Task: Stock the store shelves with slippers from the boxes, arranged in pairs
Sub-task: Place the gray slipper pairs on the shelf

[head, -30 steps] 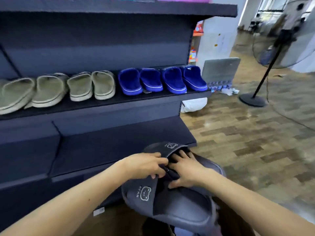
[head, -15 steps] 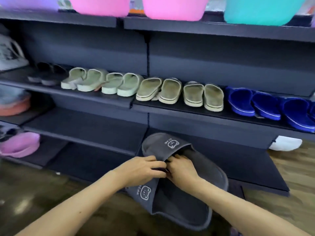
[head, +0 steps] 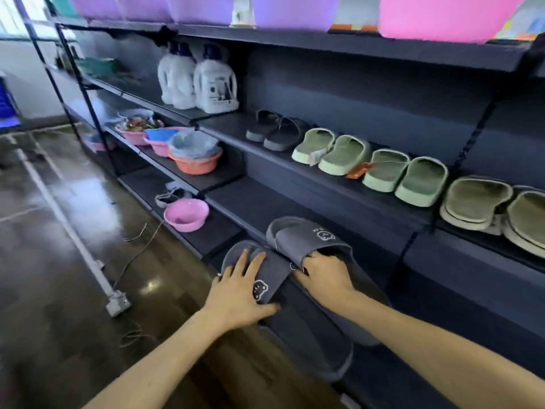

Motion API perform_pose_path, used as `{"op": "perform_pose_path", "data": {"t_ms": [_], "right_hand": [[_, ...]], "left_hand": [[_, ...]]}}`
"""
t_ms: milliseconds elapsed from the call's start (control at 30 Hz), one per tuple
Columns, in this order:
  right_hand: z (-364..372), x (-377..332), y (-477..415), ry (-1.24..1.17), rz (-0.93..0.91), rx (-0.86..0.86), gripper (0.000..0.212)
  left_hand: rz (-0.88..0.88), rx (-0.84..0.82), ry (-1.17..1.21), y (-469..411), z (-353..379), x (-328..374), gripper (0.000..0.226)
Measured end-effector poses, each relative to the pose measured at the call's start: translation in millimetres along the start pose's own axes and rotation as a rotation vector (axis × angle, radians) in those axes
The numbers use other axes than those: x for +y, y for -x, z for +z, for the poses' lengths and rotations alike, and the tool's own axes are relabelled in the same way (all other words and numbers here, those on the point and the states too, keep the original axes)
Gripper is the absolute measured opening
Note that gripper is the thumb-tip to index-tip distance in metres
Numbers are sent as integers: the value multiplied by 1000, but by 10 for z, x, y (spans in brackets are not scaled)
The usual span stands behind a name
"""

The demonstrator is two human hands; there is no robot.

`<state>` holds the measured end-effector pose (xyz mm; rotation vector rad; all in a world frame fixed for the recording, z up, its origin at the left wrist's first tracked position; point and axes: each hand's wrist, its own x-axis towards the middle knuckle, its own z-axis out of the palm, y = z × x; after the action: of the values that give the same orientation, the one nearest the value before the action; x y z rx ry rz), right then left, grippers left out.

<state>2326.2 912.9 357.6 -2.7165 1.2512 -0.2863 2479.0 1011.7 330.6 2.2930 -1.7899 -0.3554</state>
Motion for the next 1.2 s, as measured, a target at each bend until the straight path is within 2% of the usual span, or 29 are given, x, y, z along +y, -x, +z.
{"op": "perform_pose_path", "data": {"t_ms": [100, 200, 267, 367, 467, 600, 733, 833, 933, 1067, 1200], "right_hand": [[43, -226, -457, 18, -31, -65, 29], [98, -369, -1000, -55, -42, -85, 41], [112, -453, -1414, -135, -61, -97, 36], [69, -548, -2062, -179, -194, -40, 33], [-59, -563, -2693, -200, -291, 22, 16], [-212, -547, -3471, -182, -337, 46, 38], [-252, -621, -4117, -172, -315, 29, 55], [-251, -710, -4658, -201, -264, 29, 60], [-248, -838, -5247, -238, -200, 27, 64], [-160, -966, -6000, -207, -105, 64, 68], [14, -998, -6695, -148, 69, 29, 68]], "left_hand": [[-36, 67, 87, -289, -145, -434, 95], [23, 227, 76, -721, -445, -833, 89], [92, 276, 19, -1075, -722, -1080, 85], [162, 304, -88, -1647, -1177, -1411, 88], [195, 289, -116, -2179, -1611, -1638, 88], [304, 326, -212, -2860, -2090, -1911, 69], [301, 276, -254, -3509, -2441, -2206, 69], [288, 368, -352, -4046, -2613, -2532, 62], [260, 452, -230, -4665, -2698, -2873, 58], [241, 574, 99, -5592, -2774, -3235, 30], [298, 496, 226, -6475, -2724, -3527, 29]]}}
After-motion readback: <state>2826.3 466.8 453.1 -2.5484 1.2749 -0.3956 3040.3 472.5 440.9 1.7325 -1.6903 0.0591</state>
